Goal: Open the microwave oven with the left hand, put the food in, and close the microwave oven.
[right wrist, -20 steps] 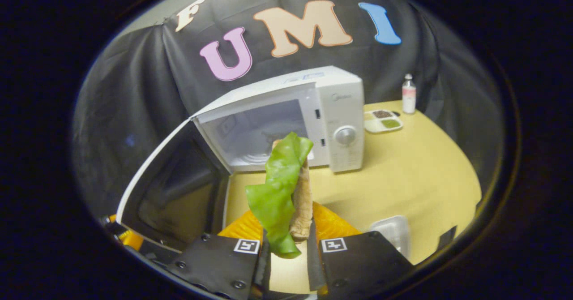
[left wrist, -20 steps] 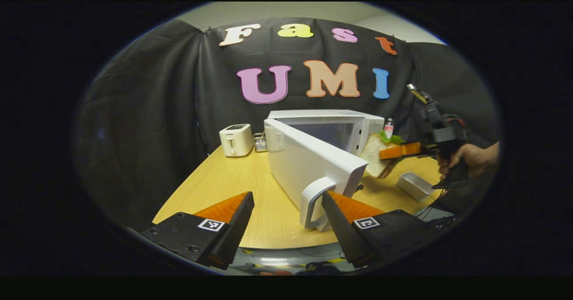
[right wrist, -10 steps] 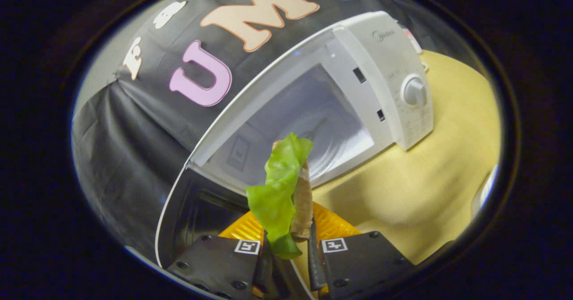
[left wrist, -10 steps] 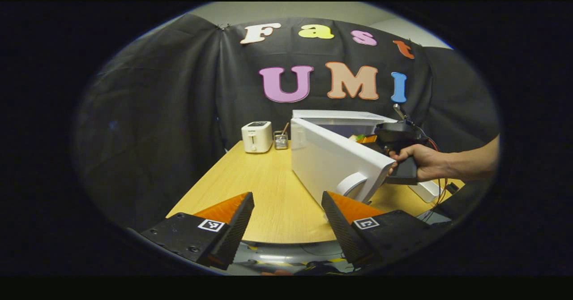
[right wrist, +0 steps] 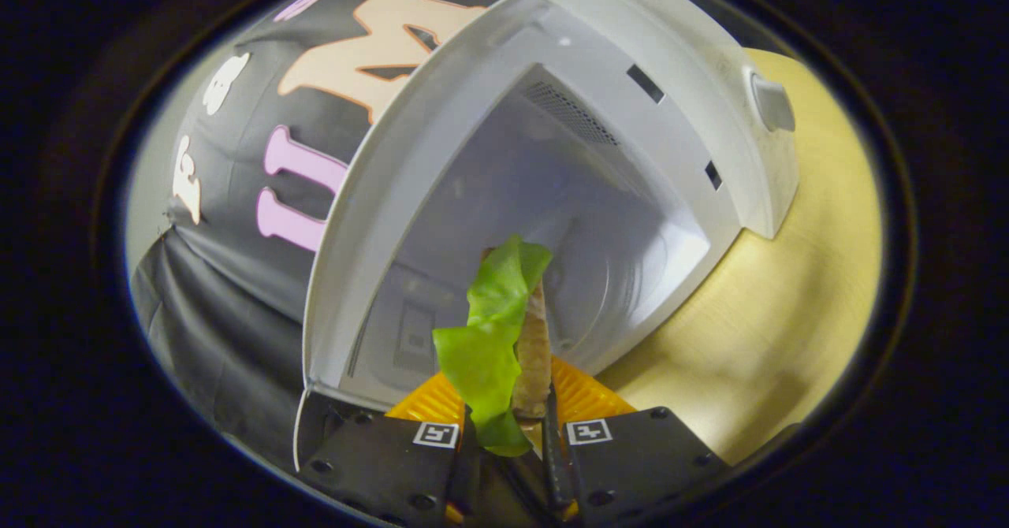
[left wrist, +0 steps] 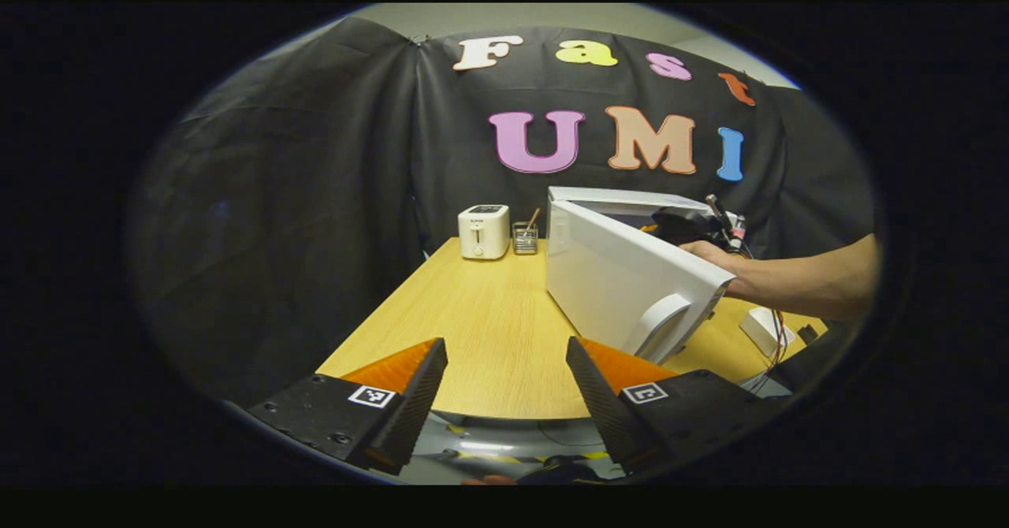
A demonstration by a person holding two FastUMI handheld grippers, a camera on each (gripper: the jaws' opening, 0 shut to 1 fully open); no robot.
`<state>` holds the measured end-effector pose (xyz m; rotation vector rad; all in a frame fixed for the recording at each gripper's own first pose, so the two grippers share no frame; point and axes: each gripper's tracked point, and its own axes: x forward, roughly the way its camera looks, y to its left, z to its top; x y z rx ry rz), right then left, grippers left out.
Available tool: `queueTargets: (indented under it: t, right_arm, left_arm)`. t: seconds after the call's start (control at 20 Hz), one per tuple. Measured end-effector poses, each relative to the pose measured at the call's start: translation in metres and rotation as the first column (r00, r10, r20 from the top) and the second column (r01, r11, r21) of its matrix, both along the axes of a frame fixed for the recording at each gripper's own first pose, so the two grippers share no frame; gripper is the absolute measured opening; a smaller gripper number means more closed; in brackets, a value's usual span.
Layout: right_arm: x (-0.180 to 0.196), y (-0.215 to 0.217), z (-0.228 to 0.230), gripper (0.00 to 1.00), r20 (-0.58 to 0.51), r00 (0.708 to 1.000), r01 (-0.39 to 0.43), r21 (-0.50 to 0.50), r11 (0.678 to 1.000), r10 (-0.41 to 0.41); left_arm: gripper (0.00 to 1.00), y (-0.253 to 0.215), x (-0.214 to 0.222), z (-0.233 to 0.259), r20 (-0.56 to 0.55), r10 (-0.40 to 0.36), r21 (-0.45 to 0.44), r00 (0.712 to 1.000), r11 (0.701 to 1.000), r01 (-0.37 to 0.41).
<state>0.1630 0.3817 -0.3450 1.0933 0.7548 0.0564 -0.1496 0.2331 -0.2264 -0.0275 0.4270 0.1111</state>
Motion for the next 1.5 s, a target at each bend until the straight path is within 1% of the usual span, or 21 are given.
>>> queueTargets:
  t: [0.1, 0.2, 0.25, 0.3, 0.45, 0.5, 0.55, 0.7, 0.75, 0.8, 0.85, 0.9, 0.95, 1.0, 1.05, 1.15, 1.3, 1.5]
  right_arm:
    - [0.010, 0.009, -0.003, 0.35, -0.008, 1.000, 0.006, 0.012, 1.000, -0.006]
    - [0.017, 0.012, -0.008, 0.35, 0.001, 1.000, 0.015, -0.015, 1.000, -0.015]
    - [0.019, 0.014, -0.012, 0.27, -0.002, 1.000, 0.023, -0.020, 1.000, -0.023]
    - [0.022, 0.015, -0.016, 0.35, -0.011, 0.999, 0.032, -0.020, 0.999, -0.032]
    - [0.031, 0.019, -0.024, 0.35, 0.005, 0.999, 0.045, -0.028, 0.999, -0.045]
    - [0.034, 0.020, -0.025, 0.27, 0.014, 0.999, 0.046, -0.034, 0.998, -0.046]
    - [0.036, 0.020, -0.027, 0.35, 0.017, 0.999, 0.050, -0.032, 0.998, -0.049]
    - [0.043, 0.016, -0.034, 0.35, 0.033, 0.997, 0.074, -0.057, 0.996, -0.073]
    - [0.043, 0.015, -0.037, 0.27, 0.030, 0.997, 0.075, -0.069, 0.995, -0.073]
    - [0.042, 0.014, -0.047, 0.35, -0.001, 0.998, 0.069, -0.105, 0.992, -0.070]
    - [0.038, 0.007, -0.048, 0.48, -0.005, 0.997, 0.070, -0.133, 0.989, -0.071]
    - [0.042, 0.002, -0.045, 0.60, 0.018, 0.997, 0.076, -0.162, 0.984, -0.074]
    - [0.044, -0.007, -0.044, 0.74, 0.037, 0.996, 0.087, -0.230, 0.969, -0.080]
    - [0.046, -0.016, -0.043, 0.80, 0.062, 0.996, 0.084, -0.299, 0.951, -0.069]
    - [0.046, -0.021, -0.039, 0.85, 0.089, 0.995, 0.081, -0.342, 0.936, -0.053]
    - [0.050, -0.029, -0.030, 0.86, 0.127, 0.992, 0.071, -0.382, 0.922, -0.024]
    - [0.049, -0.050, -0.018, 0.86, 0.171, 0.985, 0.083, -0.442, 0.893, -0.007]
    - [0.032, -0.075, -0.004, 0.87, 0.202, 0.978, 0.052, -0.494, 0.868, 0.057]
  left_arm:
    - [0.89, 0.000, 0.001, 0.001, 0.002, -0.005, 0.010, 1.000, 1.000, 0.005]
    - [0.89, 0.006, -0.003, -0.004, -0.011, 0.001, 0.035, 1.000, 0.999, -0.001]
    - [0.89, 0.008, -0.005, -0.005, -0.019, 0.008, 0.035, 1.000, 0.999, -0.007]
    - [0.89, 0.010, -0.005, -0.004, -0.021, 0.015, 0.028, 1.000, 1.000, -0.014]
    - [0.89, 0.014, -0.009, -0.005, -0.025, 0.023, 0.039, 0.999, 0.999, -0.022]
    - [0.89, 0.016, -0.010, -0.005, -0.027, 0.023, 0.050, 0.999, 0.998, -0.022]
    - [0.89, 0.018, -0.010, -0.006, -0.030, 0.026, 0.055, 0.999, 0.998, -0.024]
    - [0.89, 0.022, -0.010, -0.008, -0.034, 0.039, 0.041, 0.999, 0.998, -0.038]
    - [0.89, 0.021, -0.011, -0.009, -0.033, 0.039, 0.041, 0.999, 0.998, -0.038]
    - [0.89, 0.020, -0.010, -0.007, -0.027, 0.036, 0.043, 0.999, 0.998, -0.035]
    - [0.89, 0.018, -0.009, -0.006, -0.023, 0.031, 0.046, 0.999, 0.998, -0.030]
    - [0.89, 0.017, -0.008, -0.005, -0.020, 0.027, 0.049, 0.999, 0.998, -0.026]
    - [0.89, 0.016, -0.008, -0.005, -0.018, 0.022, 0.050, 1.000, 0.999, -0.022]
    - [0.89, 0.014, -0.007, -0.005, -0.015, 0.019, 0.048, 1.000, 0.999, -0.018]
    - [0.89, 0.013, -0.006, -0.005, -0.017, 0.014, 0.045, 1.000, 0.999, -0.014]
    - [0.89, 0.008, -0.004, -0.003, -0.009, 0.003, 0.042, 1.000, 0.999, -0.003]
    - [0.89, 0.002, 0.000, -0.002, 0.001, -0.014, 0.040, 1.000, 0.999, 0.014]
    - [0.89, -0.006, 0.012, -0.004, 0.013, -0.046, 0.037, 0.999, 0.998, 0.045]
